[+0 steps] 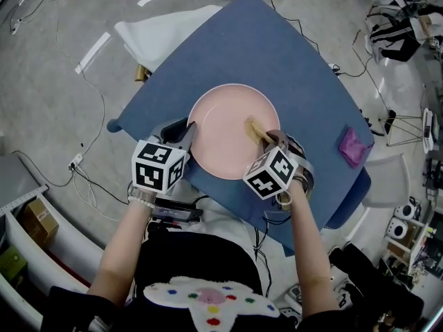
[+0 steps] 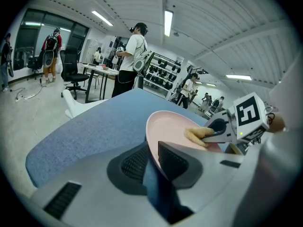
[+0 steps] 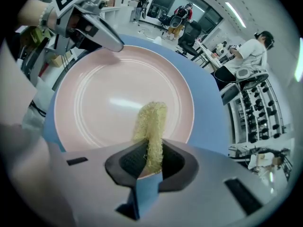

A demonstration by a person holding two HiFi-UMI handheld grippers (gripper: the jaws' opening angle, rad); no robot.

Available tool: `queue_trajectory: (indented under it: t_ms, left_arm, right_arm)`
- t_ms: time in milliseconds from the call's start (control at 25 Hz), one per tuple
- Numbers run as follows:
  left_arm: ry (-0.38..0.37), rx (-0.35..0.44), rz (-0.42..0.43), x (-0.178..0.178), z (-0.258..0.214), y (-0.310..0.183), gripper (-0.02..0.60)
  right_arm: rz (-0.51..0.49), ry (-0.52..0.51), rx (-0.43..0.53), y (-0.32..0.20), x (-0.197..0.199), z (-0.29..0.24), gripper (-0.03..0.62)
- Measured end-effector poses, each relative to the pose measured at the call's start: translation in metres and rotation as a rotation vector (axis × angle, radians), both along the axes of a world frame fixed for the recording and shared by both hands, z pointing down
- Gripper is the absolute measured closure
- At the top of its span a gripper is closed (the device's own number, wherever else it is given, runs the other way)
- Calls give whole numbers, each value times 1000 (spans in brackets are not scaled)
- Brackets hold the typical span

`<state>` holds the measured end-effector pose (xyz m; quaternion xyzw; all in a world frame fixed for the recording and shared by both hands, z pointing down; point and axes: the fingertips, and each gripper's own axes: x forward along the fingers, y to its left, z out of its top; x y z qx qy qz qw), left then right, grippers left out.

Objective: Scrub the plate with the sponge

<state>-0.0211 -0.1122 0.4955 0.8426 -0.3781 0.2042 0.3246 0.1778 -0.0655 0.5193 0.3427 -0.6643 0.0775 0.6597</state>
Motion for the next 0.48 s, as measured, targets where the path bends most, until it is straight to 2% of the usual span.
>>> queue_trajectory:
  t_ms: [200, 480]
  left_arm:
    - [0, 1, -2, 0, 1, -1, 506]
    - [-5, 5, 0, 1, 1, -1, 506]
  right_arm:
    - [52, 28, 61, -24, 5, 1, 536]
    - [69, 44, 123, -52, 3, 1, 537]
